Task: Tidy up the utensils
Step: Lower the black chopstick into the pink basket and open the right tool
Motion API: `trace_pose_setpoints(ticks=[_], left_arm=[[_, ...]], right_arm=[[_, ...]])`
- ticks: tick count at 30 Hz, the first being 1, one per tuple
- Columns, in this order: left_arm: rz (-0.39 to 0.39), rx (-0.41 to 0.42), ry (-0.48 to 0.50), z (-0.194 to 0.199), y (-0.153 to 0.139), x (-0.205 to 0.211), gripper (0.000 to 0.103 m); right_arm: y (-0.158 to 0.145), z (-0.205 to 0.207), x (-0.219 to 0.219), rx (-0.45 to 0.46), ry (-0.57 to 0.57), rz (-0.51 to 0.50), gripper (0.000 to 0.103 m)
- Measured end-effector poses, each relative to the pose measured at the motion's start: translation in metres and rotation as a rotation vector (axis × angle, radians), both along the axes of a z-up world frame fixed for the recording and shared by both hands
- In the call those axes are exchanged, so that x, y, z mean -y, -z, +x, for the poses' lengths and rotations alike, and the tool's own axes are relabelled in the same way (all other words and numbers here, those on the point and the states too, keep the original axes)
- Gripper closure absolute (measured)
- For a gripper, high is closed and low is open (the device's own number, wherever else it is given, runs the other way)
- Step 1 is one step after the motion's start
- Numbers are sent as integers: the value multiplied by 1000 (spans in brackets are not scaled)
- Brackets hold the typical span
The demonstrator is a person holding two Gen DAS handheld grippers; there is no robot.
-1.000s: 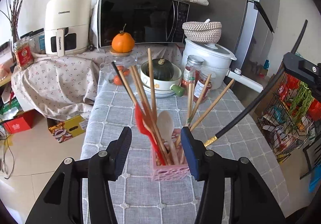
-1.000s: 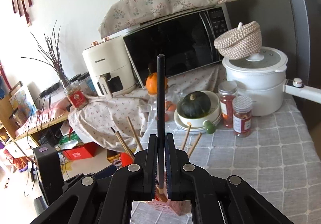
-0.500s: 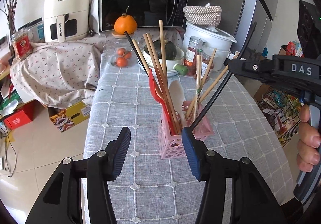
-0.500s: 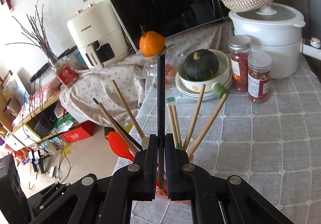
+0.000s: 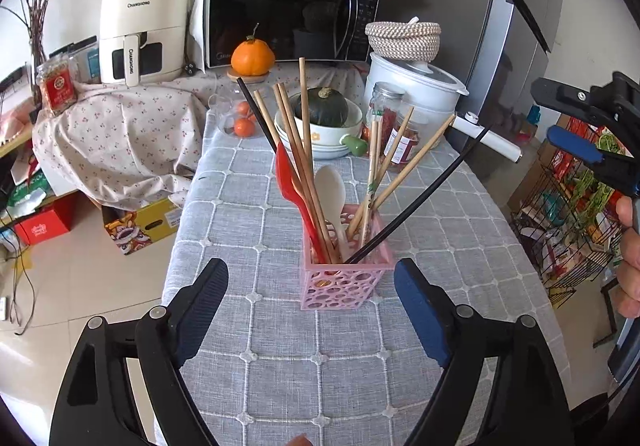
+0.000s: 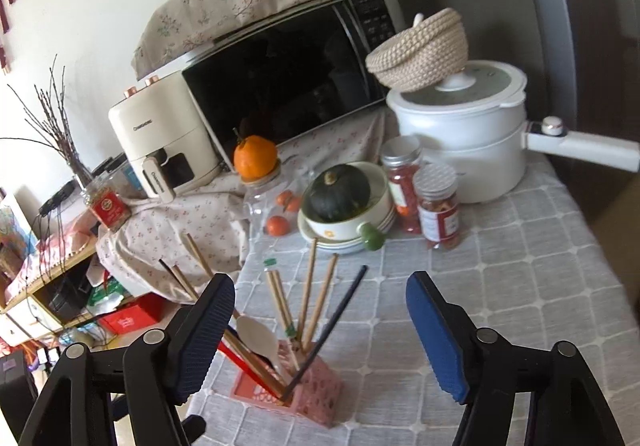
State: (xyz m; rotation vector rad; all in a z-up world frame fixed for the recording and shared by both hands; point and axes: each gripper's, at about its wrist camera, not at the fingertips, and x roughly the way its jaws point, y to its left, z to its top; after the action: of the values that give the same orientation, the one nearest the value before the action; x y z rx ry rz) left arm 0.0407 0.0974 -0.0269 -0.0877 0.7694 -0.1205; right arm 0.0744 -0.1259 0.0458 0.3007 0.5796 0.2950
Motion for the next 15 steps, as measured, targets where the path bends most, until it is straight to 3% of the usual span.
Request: trace_pose_setpoints(ticks=[6, 9, 15], left_arm=[[3, 27, -37, -25, -18, 20, 9], [41, 81, -40, -42, -29, 34, 6], [76, 141, -42, -63, -41, 56, 4]], right_arm=[[2, -44, 20, -32, 129, -190, 15], [14, -72, 23, -35, 118, -290, 8], [27, -103, 35, 10, 131, -382, 5]])
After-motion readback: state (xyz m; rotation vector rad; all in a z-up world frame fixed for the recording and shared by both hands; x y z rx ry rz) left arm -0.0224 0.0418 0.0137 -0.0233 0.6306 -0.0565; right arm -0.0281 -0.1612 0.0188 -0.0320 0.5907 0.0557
